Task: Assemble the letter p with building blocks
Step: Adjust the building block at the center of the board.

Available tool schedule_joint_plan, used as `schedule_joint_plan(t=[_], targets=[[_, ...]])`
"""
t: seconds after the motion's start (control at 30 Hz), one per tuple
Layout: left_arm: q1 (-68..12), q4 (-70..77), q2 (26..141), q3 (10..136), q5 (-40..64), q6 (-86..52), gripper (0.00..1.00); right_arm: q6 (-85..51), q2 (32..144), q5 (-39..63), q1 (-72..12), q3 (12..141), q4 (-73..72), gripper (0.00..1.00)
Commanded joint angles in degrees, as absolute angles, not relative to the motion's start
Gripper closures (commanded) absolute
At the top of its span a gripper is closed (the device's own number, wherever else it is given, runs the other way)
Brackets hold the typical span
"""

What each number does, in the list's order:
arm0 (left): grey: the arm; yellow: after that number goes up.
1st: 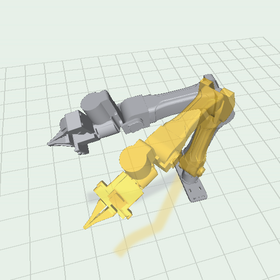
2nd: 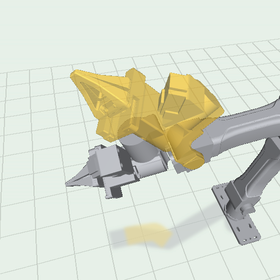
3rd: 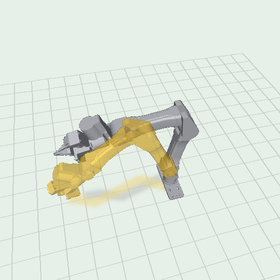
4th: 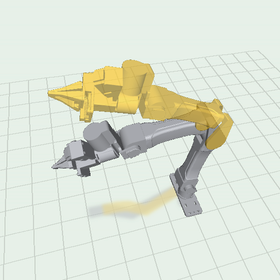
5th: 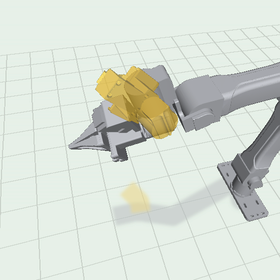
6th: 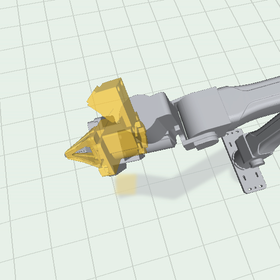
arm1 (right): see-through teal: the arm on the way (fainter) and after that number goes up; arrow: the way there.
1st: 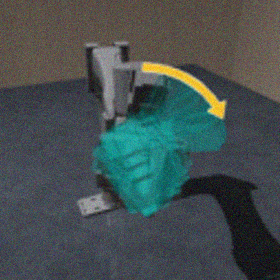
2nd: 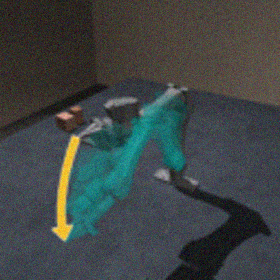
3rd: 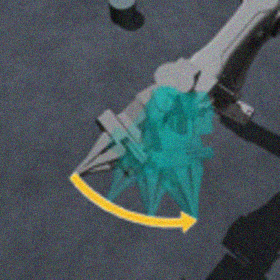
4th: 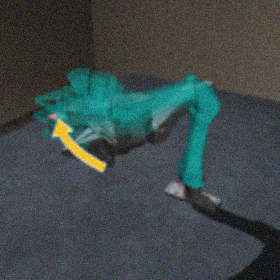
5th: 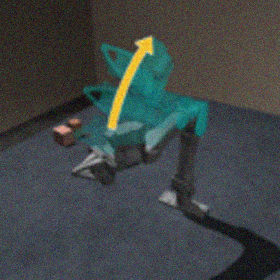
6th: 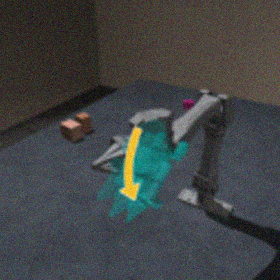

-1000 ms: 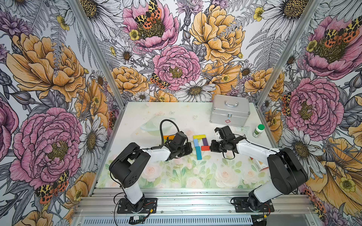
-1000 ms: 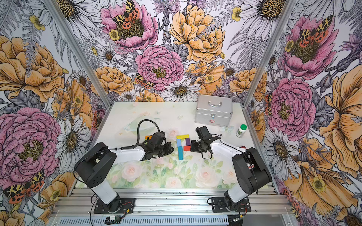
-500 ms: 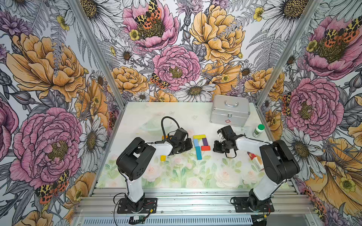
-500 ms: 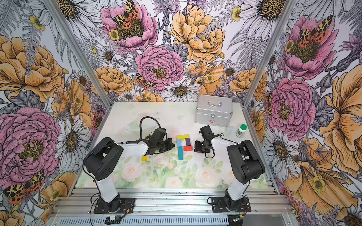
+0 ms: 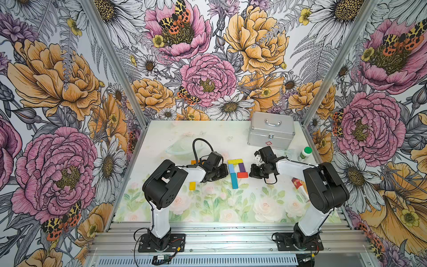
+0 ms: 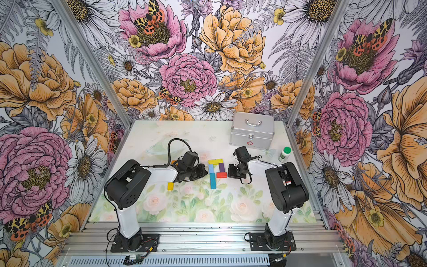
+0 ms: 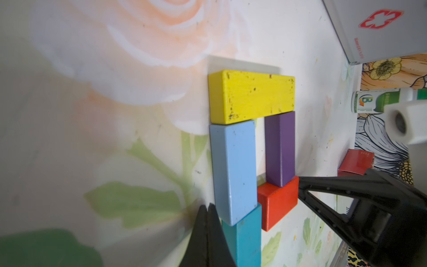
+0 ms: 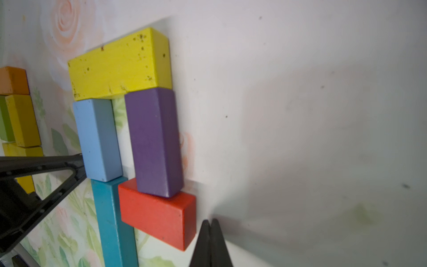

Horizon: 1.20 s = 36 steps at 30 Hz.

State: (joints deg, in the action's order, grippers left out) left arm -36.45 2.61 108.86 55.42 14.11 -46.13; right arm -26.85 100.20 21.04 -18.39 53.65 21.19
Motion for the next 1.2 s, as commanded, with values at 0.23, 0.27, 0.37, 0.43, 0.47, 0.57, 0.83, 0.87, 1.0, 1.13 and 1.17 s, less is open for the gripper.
schedule_joint_plan(t=[0.23, 0.27, 0.37, 0.43, 0.47, 0.57, 0.83, 0.87, 1.0, 1.13, 1.17], targets=[[-35.9, 2.1, 109.7, 55.6, 15.1, -45.6, 1.00, -26.5, 102.4, 23.1, -18.3, 55.5, 20.1, 1.00], [-35.9, 2.1, 109.6, 55.6, 15.1, -45.6, 1.00, -26.6, 102.5, 23.2, -18.5, 55.6, 20.0, 1.00], [-35.9, 2.1, 109.5, 55.6, 15.0, -45.5, 1.00, -26.7, 102.7, 23.2, -18.5, 56.0, 20.1, 1.00], [-35.8, 2.1, 109.5, 55.6, 15.2, -45.5, 1.00, -26.7, 102.7, 23.1, -18.5, 56.0, 20.0, 1.00], [-35.8, 2.1, 109.5, 55.6, 15.2, -45.5, 1.00, -26.8, 102.7, 23.2, -18.5, 56.0, 20.0, 1.00], [-35.8, 2.1, 109.6, 55.6, 15.4, -45.4, 1.00, -26.8, 103.0, 23.3, -18.6, 56.4, 20.1, 1.00], [-35.8, 2.1, 109.8, 55.8, 15.6, -45.4, 1.00, -27.1, 103.9, 23.5, -19.1, 57.1, 20.1, 1.00], [-35.8, 2.2, 109.8, 55.9, 15.6, -45.3, 1.00, -27.2, 104.0, 23.4, -19.2, 57.4, 20.1, 1.00], [-35.7, 2.2, 109.8, 55.7, 15.6, -45.3, 1.00, -27.5, 104.2, 23.4, -19.4, 57.8, 20.1, 1.00], [-35.7, 2.1, 109.8, 55.8, 16.0, -45.2, 1.00, -27.6, 104.1, 23.3, -19.5, 57.5, 20.1, 1.00], [-35.7, 2.1, 109.8, 55.8, 16.0, -45.2, 1.00, -27.7, 104.0, 23.3, -19.5, 57.4, 20.1, 1.00]])
